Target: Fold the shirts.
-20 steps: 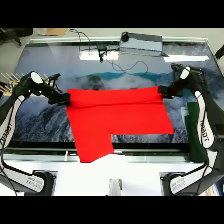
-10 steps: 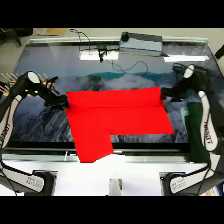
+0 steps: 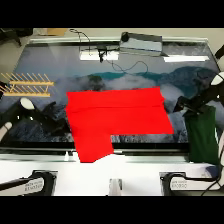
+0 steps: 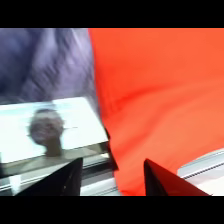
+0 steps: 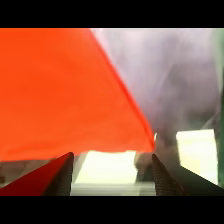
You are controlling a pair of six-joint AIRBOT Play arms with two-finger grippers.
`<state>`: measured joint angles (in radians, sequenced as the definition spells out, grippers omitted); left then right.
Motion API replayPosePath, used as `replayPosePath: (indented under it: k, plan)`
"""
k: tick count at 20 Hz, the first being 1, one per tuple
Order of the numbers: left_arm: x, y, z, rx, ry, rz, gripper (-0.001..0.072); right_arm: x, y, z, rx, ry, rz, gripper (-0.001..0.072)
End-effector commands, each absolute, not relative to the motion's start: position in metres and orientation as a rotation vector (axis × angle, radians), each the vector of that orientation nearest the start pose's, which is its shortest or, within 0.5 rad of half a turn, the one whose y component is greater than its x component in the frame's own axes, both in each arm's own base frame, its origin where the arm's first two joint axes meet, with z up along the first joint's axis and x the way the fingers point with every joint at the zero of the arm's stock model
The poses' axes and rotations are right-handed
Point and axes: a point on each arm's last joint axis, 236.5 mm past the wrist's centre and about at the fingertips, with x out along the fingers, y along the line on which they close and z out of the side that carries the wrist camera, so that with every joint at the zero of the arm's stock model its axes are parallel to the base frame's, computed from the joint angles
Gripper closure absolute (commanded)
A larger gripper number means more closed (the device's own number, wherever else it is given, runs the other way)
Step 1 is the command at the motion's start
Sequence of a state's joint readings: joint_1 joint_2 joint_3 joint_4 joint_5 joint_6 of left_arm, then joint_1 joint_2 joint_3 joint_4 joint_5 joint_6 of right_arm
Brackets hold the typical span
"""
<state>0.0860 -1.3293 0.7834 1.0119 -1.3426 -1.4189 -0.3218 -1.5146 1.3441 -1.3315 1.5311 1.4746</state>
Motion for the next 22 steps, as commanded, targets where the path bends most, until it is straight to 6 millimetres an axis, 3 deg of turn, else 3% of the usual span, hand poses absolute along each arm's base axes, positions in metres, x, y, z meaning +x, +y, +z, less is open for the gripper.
replayPosePath:
  k: [1,3,9,12,16,22]
  plan:
    - [0.204,-0.124,-0.099,-0.653,1.775,-0.318,0.0247,0.317,-0.041,-0.028,0.454,1.67,0.043,0.0237]
    - [0.199,-0.13,-0.102,-0.629,1.784,-0.33,0.0246,0.312,-0.039,-0.029,0.456,1.667,0.04,0.0237]
    - [0.216,-0.145,-0.114,-0.594,1.706,-0.266,0.0263,0.306,-0.044,-0.028,0.43,1.664,0.019,0.0237]
    - [0.223,-0.148,-0.116,-0.59,1.678,-0.249,0.0674,0.296,-0.051,-0.042,0.403,1.695,-0.013,0.0224]
    - [0.223,-0.148,-0.116,-0.572,1.669,-0.267,0.0673,0.285,-0.049,-0.071,0.414,1.703,-0.038,0.0224]
    - [0.223,-0.149,-0.115,-0.563,1.669,-0.279,0.0673,0.296,-0.052,-0.099,0.425,1.653,-0.067,0.0228]
